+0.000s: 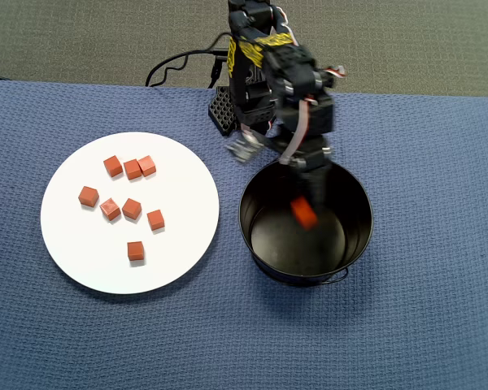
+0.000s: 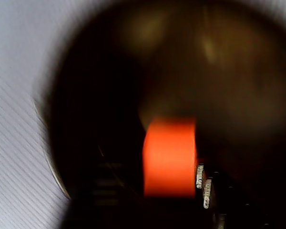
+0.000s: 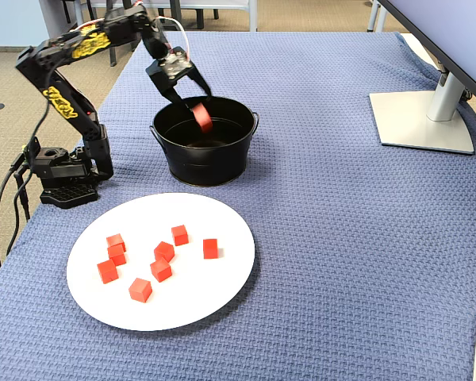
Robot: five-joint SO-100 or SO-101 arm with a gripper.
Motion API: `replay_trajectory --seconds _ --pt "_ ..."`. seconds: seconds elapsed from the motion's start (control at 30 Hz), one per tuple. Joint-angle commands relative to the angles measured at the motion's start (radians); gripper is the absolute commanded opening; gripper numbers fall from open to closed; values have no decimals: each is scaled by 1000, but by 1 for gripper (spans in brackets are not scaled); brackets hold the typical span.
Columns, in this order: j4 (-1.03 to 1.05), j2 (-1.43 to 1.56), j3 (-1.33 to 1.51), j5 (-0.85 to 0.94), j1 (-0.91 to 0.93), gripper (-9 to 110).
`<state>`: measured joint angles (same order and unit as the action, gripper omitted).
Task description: Pick up the red cubes from the white plate and place them in the black recipient
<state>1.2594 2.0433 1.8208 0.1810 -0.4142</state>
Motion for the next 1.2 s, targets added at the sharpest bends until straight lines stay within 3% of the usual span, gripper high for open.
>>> replay_trajectory --seconds 0.0,0.17,0.33,0.7,0.8,1.17 --pt "3 35 -64 29 61 39" --pt "25 54 -46 184 462 36" --pt "-49 -97 -25 451 815 33" --pt "-267 -425 31 1114 1095 31" --pt "-330 -477 29 1147 1114 30" --pt "-396 -565 5 1003 1103 26"
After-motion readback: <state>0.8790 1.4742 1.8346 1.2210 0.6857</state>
